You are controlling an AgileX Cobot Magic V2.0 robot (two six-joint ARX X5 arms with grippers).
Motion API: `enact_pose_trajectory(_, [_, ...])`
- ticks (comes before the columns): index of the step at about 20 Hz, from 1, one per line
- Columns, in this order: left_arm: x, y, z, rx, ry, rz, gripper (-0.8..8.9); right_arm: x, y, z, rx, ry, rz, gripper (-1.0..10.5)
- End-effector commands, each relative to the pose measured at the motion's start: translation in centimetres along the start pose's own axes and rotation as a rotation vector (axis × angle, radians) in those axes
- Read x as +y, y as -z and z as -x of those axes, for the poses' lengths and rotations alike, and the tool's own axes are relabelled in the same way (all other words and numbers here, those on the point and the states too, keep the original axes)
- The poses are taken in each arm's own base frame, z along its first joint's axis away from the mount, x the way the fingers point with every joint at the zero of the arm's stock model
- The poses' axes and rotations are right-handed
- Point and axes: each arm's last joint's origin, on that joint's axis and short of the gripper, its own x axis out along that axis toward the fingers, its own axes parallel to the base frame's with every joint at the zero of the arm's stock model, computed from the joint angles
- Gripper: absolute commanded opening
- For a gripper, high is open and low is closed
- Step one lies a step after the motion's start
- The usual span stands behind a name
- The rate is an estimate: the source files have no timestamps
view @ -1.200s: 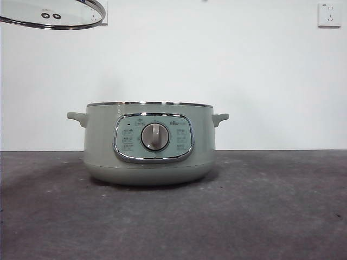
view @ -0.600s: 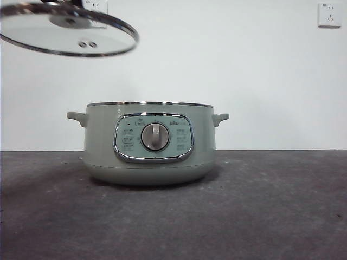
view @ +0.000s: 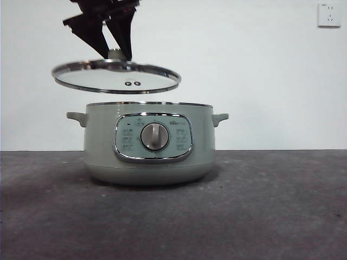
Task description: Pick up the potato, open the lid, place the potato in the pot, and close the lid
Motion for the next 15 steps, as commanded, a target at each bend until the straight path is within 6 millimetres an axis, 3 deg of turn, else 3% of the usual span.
enact_pose_trajectory(1, [-0.6,-0.6,-0.5,-0.042,0.012,-0.020,-0.09,-0.2,0.6,-0.4,-0.007,0.013,-0.049,0.3])
enact_pose_trajectory(15, [-3.6,-0.3,-4.1,0.043,0.114,-0.059,-0.09,-0.2,0.9,-0.8,-0.006,0.017,-0.053,0.3])
